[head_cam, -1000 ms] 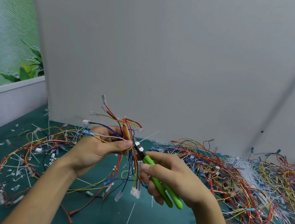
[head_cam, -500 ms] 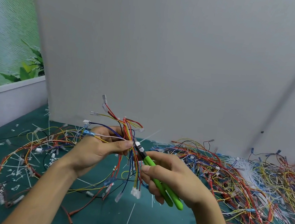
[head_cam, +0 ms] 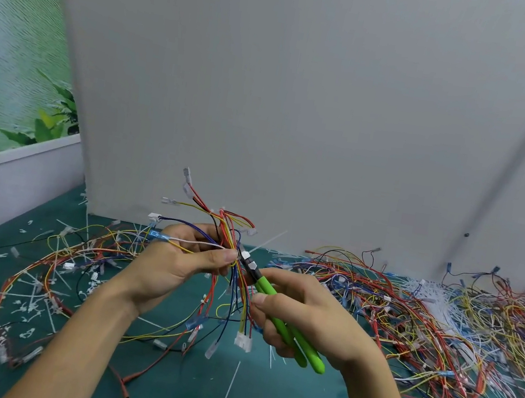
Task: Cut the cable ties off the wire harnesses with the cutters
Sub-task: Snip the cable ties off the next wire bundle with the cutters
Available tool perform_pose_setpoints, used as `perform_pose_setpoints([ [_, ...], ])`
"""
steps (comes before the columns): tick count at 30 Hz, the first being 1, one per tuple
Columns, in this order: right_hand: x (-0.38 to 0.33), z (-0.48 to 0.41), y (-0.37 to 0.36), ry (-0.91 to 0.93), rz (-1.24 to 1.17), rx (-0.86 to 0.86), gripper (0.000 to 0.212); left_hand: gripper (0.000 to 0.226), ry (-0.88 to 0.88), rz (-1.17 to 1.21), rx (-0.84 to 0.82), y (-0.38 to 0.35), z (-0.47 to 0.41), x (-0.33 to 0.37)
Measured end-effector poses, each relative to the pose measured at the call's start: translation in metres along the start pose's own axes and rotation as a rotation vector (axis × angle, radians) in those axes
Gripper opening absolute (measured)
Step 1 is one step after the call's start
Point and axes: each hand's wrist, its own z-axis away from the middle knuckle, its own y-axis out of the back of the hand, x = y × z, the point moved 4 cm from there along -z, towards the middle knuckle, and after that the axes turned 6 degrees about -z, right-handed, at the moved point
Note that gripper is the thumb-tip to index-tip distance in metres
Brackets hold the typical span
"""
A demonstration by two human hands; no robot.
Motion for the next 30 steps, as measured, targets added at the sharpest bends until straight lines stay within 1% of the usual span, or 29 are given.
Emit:
perform_pose_setpoints([
  [2,0.0014,-0.0003,-0.0002,-0.004,-0.010,0.004,0.007,0.028,0.003,0.008,0.010,0.0006,-0.0002,-0.0001],
  [6,0.0032,-0.0010,-0.0006,-0.021,-0.040,-0.009,0.019,0.025,0.004,0.037,0.010,0.0013,0.0000,-0.0009],
  [10,0.0012,-0.0008,-0.0006,-0.030,-0.057,-0.011,0.008,0.021,0.004,0.019,0.005,-0.0006,0.0004,-0.0006],
  [12,0.0004,-0.0004,-0.0006,-0.031,-0.042,-0.009,0.008,0.022,0.005,0.003,0.004,-0.0009,0.0001,-0.0010],
  [13,0.0001,-0.0001,-0.0008,-0.033,-0.033,-0.009,0.010,0.022,0.004,-0.002,0.005,-0.0005,0.0001,-0.0015],
  [16,0.0007,0.0003,-0.0018,-0.042,-0.036,-0.018,0.027,0.020,0.005,0.008,0.010,0.0010,-0.0001,-0.0026],
  [18,0.0006,0.0005,-0.0025,-0.039,-0.044,-0.018,0.031,0.017,0.003,0.010,-0.001,0.0013,-0.0003,-0.0027],
  [21,0.0000,0.0007,-0.0023,-0.036,-0.046,-0.019,0.030,0.021,0.006,0.005,0.000,0.0015,-0.0011,-0.0029],
  [25,-0.0005,-0.0001,-0.0028,-0.032,-0.067,-0.015,0.025,0.034,0.007,0.011,0.002,0.0019,-0.0014,-0.0040],
  [30,0.0006,0.0005,-0.0032,-0.043,-0.048,-0.021,0.028,0.034,0.005,0.015,0.009,0.0030,-0.0012,-0.0045],
])
